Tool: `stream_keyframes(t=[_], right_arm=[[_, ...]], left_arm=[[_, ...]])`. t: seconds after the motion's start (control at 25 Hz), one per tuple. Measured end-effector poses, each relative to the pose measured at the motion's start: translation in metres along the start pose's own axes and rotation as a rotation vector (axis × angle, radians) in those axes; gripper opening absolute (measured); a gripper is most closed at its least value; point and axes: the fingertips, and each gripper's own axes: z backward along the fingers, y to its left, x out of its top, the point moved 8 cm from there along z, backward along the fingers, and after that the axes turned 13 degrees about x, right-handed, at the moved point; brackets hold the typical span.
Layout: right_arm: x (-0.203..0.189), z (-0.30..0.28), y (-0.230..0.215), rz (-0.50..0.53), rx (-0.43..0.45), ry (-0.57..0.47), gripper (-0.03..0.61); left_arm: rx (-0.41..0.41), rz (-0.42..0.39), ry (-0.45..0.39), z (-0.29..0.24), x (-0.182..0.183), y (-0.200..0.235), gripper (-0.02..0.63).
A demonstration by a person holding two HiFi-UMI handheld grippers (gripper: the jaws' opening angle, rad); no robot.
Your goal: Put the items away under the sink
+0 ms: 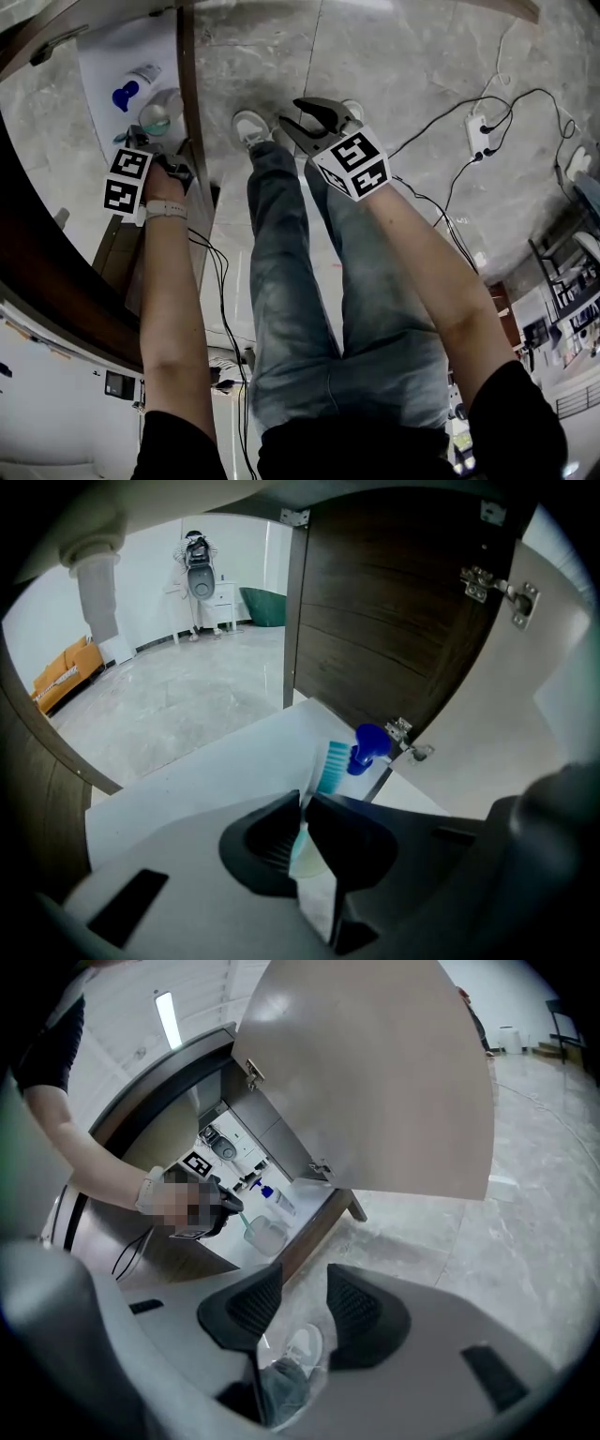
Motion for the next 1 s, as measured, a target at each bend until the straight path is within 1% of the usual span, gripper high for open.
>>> stream_keyframes(t=[0.12,0.2,0.36,0.48,0.64,0.84,0.92,1.0], right_arm=[[-0.002,0.005,-0.001,-0.015,-0.014,-0.012,0.164],[-0.001,0.008,-0.002,-0.018,-0.022,-0.022,0.164],[0.0,0.017,-0.006,-0.031,-0.057,-0.055,0.164],[-0.002,0.023,-0.006,-0.043,-0.082,-0.077,0.164],[-0.006,0.024,-0.001,-0.056,-0.1,-0.089,0.163],[-0.008,0.021,0.009,-0.078,-0.112,-0.109,0.163],[-0.007,0.02,0.012,-0.08,-0.11,-0.109,0.163],[-0.007,0.019,0.017,-0.079,-0.108,-0.106,0.162]], left_arm=[[0.004,-0.056,0.018,-0.008,-0.003,-0.004,0.04],[0.009,-0.077,0.029,-0.012,-0.005,-0.006,0.04],[0.017,-0.087,0.056,-0.019,-0.012,-0.006,0.041],[0.01,-0.104,0.055,-0.021,-0.013,-0.005,0.041],[0.002,-0.147,0.053,-0.023,-0.01,-0.008,0.041],[0.005,-0.166,0.063,-0.026,-0.006,-0.006,0.043],[-0.002,-0.164,0.06,-0.025,-0.004,-0.007,0.058],[-0.009,-0.163,0.059,-0.023,-0.002,-0.007,0.095]])
